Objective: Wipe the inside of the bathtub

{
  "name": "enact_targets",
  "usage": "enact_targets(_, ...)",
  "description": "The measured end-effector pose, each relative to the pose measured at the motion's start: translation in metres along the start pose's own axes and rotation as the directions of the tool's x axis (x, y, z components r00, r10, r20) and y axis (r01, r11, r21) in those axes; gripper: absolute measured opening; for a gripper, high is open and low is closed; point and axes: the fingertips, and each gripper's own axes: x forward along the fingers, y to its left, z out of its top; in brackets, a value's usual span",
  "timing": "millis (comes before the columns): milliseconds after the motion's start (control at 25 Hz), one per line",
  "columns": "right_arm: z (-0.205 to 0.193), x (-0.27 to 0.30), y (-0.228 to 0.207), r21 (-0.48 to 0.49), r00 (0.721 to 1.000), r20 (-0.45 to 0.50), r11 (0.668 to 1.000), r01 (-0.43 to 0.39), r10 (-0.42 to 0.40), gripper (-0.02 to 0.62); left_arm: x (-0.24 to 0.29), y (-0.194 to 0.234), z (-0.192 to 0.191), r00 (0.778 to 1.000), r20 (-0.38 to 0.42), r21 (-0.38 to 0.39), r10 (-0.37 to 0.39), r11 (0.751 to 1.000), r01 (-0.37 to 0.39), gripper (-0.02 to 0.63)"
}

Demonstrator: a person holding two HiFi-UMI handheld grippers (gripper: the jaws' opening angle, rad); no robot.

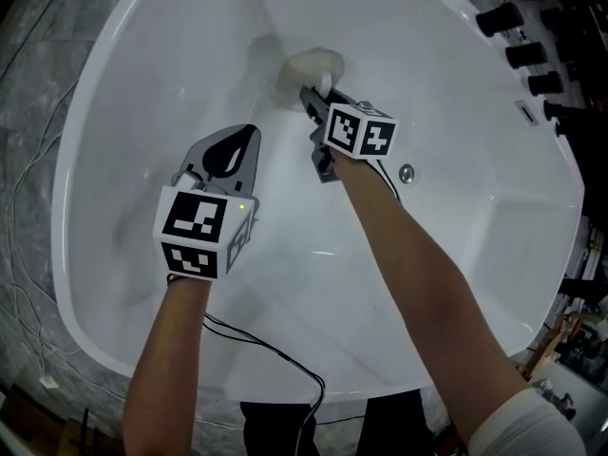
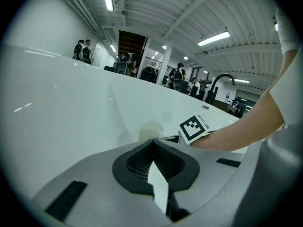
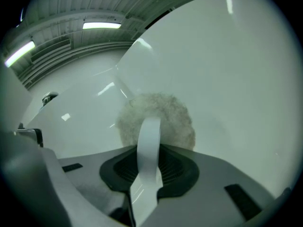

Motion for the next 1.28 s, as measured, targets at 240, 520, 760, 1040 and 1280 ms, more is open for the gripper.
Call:
enact_targets(240,0.002,-0.084,0.025,0.072,0.999,0.034,0.997,-0.027,0.025,0.092,-0.039,-0.043,0.013,0.998,-0.012,-0.068,-0.068,0.995,0.067,0.006)
enact_targets(520,0.002,-0.219,0.051,0.051,0.999,0.036,0.999,0.003,-0.005,0.091,-0.088,-0.103,0.043,0.987,-0.043,-0.049,-0.156,0.987,0.154,0.006)
enact_targets(760,0.030,-0.346,0.051,0.098,0.990,0.096,0.991,0.091,-0.101,0.091,-0.123,-0.172,0.084,0.960,-0.074,-0.043,-0.269,0.963,0.266,0.006)
enact_targets(1040,0.072,-0.476,0.060,0.182,0.965,0.171,0.969,0.168,-0.200,0.091,-0.166,-0.260,0.125,0.937,-0.114,-0.021,-0.329,0.944,0.329,0.006)
enact_targets(1280,0.086,-0.570,0.067,0.205,0.951,0.225,0.964,0.168,-0.213,0.092,-0.202,-0.321,0.143,0.938,-0.131,0.011,-0.321,0.945,0.325,0.006)
